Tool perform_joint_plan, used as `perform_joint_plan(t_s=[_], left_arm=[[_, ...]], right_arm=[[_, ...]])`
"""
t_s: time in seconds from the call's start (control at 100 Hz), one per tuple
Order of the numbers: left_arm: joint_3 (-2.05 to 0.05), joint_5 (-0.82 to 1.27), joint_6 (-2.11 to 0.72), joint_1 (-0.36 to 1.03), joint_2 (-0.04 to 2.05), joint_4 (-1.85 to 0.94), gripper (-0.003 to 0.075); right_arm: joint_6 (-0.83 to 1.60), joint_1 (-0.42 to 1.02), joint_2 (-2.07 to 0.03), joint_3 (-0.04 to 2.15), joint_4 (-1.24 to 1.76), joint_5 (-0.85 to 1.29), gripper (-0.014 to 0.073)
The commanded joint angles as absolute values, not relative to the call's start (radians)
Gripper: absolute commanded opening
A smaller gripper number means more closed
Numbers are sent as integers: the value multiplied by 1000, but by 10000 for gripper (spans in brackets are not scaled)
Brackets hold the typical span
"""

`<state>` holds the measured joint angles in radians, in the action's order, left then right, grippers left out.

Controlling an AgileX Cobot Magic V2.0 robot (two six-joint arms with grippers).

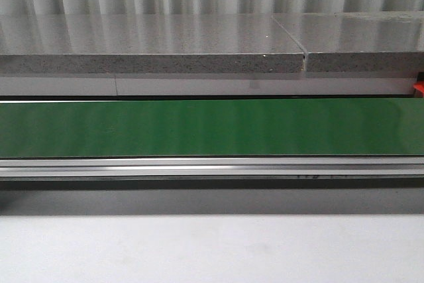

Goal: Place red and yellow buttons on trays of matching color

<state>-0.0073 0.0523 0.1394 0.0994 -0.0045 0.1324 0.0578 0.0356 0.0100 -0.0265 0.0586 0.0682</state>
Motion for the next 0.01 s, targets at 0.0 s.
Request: perform_joint_plan(t_s=[0.0], left_arm=[[46, -16, 151, 105, -43, 130, -21]], right_arm=[[56, 35, 17, -12, 46, -12, -67]])
